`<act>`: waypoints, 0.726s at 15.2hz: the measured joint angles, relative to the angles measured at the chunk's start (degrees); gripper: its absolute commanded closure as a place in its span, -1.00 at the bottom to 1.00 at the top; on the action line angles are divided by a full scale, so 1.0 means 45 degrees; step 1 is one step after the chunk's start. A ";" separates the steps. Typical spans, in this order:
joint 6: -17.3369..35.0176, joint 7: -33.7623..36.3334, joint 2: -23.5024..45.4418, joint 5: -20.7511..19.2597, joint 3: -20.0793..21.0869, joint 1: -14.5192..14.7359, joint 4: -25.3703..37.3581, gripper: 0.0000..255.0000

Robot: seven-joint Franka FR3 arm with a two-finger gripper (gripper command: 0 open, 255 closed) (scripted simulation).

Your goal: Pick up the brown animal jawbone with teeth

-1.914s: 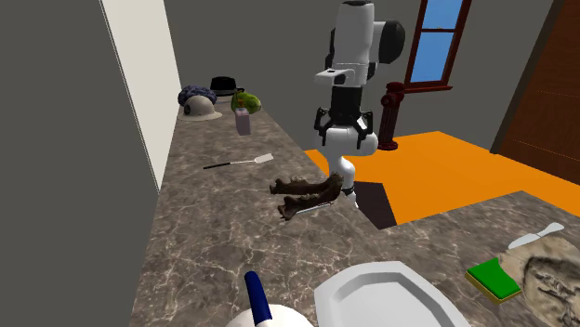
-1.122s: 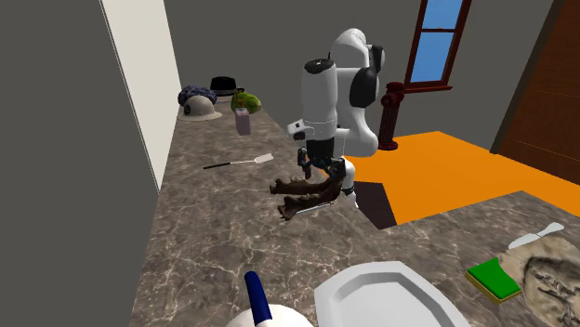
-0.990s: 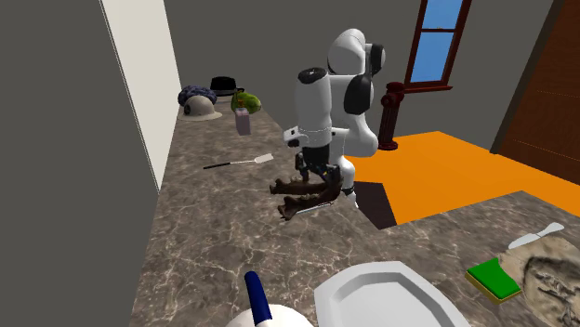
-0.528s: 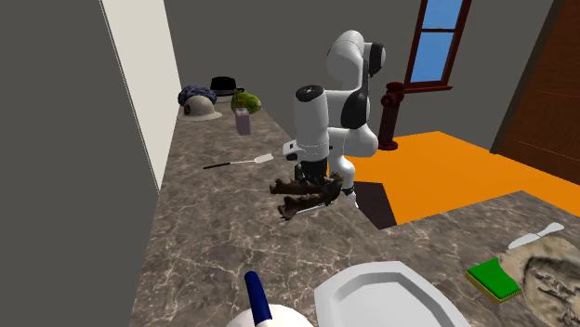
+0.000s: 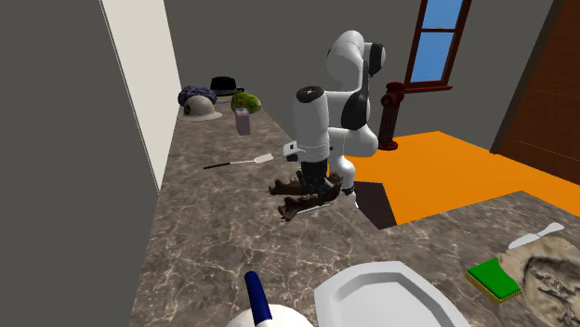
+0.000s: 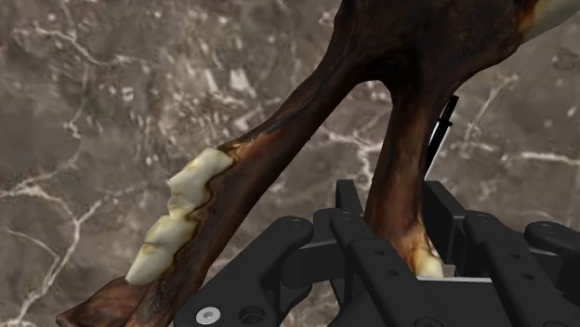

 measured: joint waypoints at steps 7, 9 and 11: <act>-0.0552 0.0030 -0.0158 0.0006 0.0028 -0.0004 0.0381 1.00; -0.0913 0.0053 -0.0296 0.0008 0.0052 -0.0005 0.0603 1.00; -0.1287 0.0066 -0.0342 0.0017 0.0068 0.0000 0.0932 1.00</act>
